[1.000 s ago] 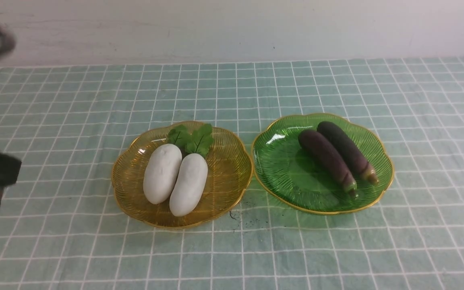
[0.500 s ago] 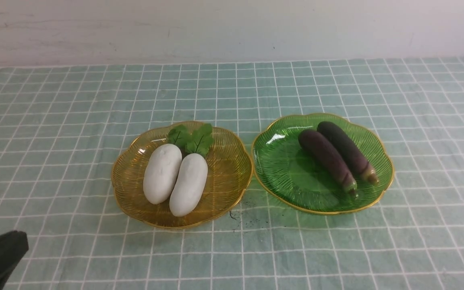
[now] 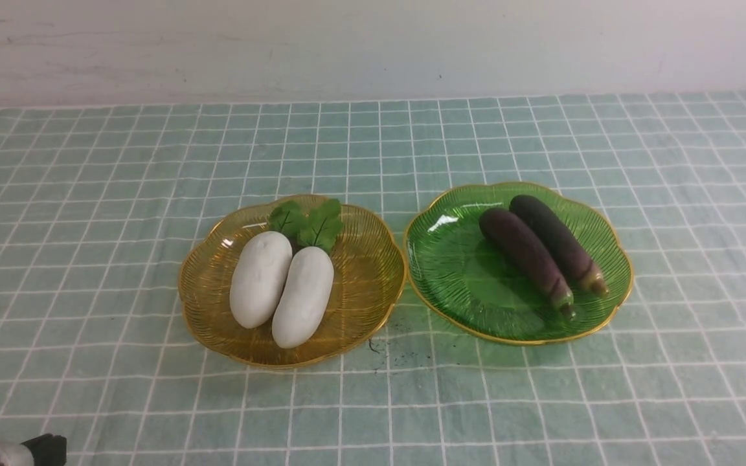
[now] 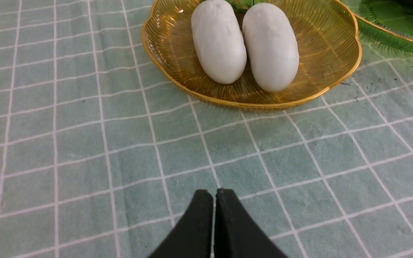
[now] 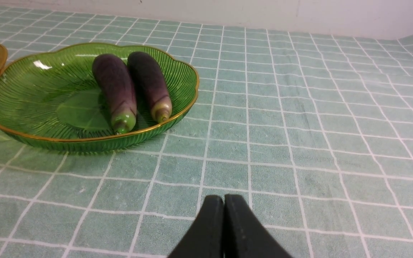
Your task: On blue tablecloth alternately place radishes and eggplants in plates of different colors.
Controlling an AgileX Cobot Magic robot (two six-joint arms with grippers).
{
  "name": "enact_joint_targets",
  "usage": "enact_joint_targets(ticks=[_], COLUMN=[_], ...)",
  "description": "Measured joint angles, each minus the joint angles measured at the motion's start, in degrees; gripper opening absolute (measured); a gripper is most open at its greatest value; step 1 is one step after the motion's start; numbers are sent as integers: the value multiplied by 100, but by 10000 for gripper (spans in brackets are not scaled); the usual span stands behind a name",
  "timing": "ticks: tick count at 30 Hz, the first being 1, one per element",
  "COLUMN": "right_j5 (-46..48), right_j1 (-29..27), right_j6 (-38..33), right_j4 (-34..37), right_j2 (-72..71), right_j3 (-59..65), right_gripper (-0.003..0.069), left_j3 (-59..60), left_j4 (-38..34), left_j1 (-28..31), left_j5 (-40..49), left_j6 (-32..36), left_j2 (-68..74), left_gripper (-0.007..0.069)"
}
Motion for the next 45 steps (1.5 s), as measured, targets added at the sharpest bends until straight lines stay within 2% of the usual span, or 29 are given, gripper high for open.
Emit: enact_joint_targets(ticks=[5,12,16,45], right_j5=[0,0,0,0], right_j1=[0,0,-5,-4], right_j6=[0,0,0,0], right_j4=[0,0,0,-5], right_j2=[0,0,0,0], right_j3=[0,0,0,0], right_gripper=[-15,-15,-15,-15], left_j3=[500,1438,1594,1594], left_j4=[81,189,303,414], left_j1=[15,719,997,970], left_j5=[-262,-872,-919,-821], left_j6=[1,1,1,1], left_j2=[-494,-1745,-1895,-1895], left_gripper=[-8,-8,-8,-8])
